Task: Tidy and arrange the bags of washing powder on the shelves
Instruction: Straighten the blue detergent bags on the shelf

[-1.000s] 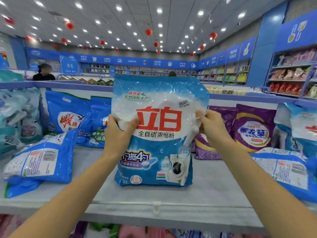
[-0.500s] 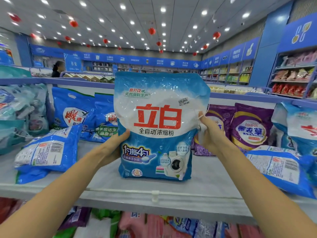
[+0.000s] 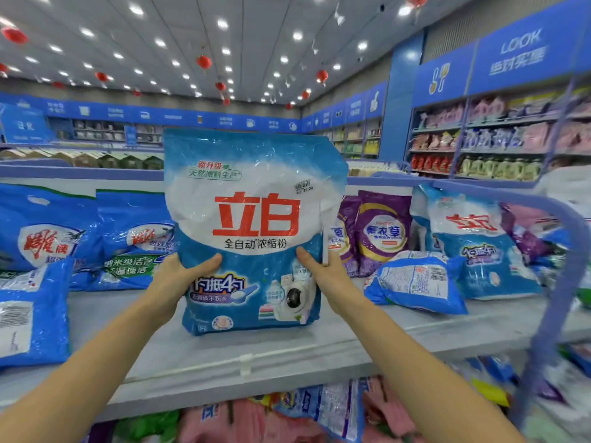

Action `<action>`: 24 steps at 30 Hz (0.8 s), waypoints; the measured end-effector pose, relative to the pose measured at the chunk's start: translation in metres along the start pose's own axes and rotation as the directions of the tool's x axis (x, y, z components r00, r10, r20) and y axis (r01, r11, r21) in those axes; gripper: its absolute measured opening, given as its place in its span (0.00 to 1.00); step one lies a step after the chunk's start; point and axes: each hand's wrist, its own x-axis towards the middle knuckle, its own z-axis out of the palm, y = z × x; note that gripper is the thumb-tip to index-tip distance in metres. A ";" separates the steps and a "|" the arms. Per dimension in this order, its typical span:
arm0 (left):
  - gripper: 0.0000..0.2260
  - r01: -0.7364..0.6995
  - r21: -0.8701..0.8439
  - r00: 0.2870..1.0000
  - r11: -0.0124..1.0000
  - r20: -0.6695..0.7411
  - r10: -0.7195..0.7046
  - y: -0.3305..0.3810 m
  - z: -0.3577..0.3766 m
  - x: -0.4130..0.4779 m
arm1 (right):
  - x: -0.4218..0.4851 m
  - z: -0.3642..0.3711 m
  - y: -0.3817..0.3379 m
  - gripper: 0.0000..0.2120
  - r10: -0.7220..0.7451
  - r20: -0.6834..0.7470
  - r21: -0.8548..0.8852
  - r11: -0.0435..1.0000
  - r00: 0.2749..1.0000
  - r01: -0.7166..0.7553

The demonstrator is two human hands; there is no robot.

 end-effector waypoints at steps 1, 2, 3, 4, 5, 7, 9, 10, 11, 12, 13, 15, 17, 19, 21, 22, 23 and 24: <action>0.17 -0.032 -0.004 0.999 0.999 -0.003 0.032 0.004 0.011 -0.001 | -0.002 -0.009 -0.006 0.06 -0.030 -0.020 -0.002 1.000 0.999 0.030; 0.15 -0.062 -0.019 0.998 0.998 -0.011 0.062 0.009 0.025 -0.002 | -0.006 -0.018 -0.014 0.05 -0.057 -0.040 -0.004 0.998 0.998 0.057; 0.14 -0.085 -0.041 0.996 0.996 -0.020 0.084 0.014 0.040 -0.003 | -0.008 -0.029 -0.021 0.04 -0.075 -0.068 -0.008 0.997 0.995 0.075; 0.14 -0.106 -0.063 0.994 0.992 -0.022 0.105 0.019 0.056 -0.006 | -0.011 -0.041 -0.028 0.04 -0.082 -0.103 -0.018 0.997 0.991 0.081; 0.15 -0.125 -0.078 0.992 0.989 -0.016 0.124 0.025 0.073 -0.009 | -0.014 -0.055 -0.035 0.03 -0.091 -0.135 -0.031 0.996 0.987 0.087; 0.18 -0.153 -0.080 0.988 0.985 0.013 0.154 0.033 0.110 -0.016 | -0.024 -0.086 -0.050 0.04 -0.133 -0.179 -0.069 0.990 0.975 0.123; 0.19 -0.173 -0.105 0.982 0.979 0.060 0.179 0.041 0.147 -0.026 | -0.034 -0.121 -0.063 0.05 -0.188 -0.219 -0.134 0.978 0.957 0.162; 0.20 -0.178 -0.120 0.978 0.977 0.090 0.189 0.044 0.167 -0.032 | -0.041 -0.139 -0.071 0.06 -0.216 -0.243 -0.169 0.969 0.946 0.179; 0.21 -0.178 -0.128 0.974 0.976 0.118 0.193 0.048 0.188 -0.037 | -0.047 -0.160 -0.078 0.07 -0.254 -0.265 -0.199 0.958 0.930 0.205; 0.21 -0.176 -0.132 0.971 0.975 0.141 0.194 0.050 0.211 -0.042 | -0.054 -0.181 -0.086 0.06 -0.286 -0.280 -0.228 0.947 0.916 0.226; 0.21 -0.175 -0.139 0.967 0.975 0.160 0.196 0.052 0.233 -0.047 | -0.058 -0.202 -0.092 0.06 -0.313 -0.296 -0.267 0.934 0.902 0.237; 0.22 -0.174 -0.142 0.961 0.974 0.192 0.200 0.053 0.282 -0.055 | -0.067 -0.245 -0.106 0.06 -0.354 -0.352 -0.330 0.913 0.867 0.239; 0.24 -0.170 -0.136 0.957 0.976 0.215 0.196 0.050 0.332 -0.062 | -0.072 -0.295 -0.118 0.07 -0.393 -0.415 -0.375 0.896 0.820 0.239; 0.26 -0.155 -0.119 0.954 0.981 0.241 0.180 0.047 0.383 -0.070 | -0.076 -0.345 -0.132 0.09 -0.419 -0.459 -0.406 0.883 0.783 0.234; 0.25 -0.092 -0.079 0.933 0.993 0.341 0.114 0.049 0.432 -0.074 | -0.078 -0.397 -0.146 0.13 -0.457 -0.485 -0.437 0.865 0.745 0.246; 0.21 -0.060 -0.076 0.915 0.995 0.394 0.085 0.050 0.454 -0.072 | -0.080 -0.421 -0.153 0.14 -0.453 -0.504 -0.431 0.870 0.735 0.241; 0.18 -0.038 -0.075 0.903 0.996 0.423 0.067 0.050 0.472 -0.069 | -0.081 -0.445 -0.158 0.15 -0.441 -0.519 -0.418 0.878 0.732 0.232; 0.19 -0.056 -0.056 0.898 0.997 0.433 0.075 0.048 0.485 -0.065 | -0.083 -0.468 -0.162 0.15 -0.429 -0.534 -0.406 0.886 0.728 0.224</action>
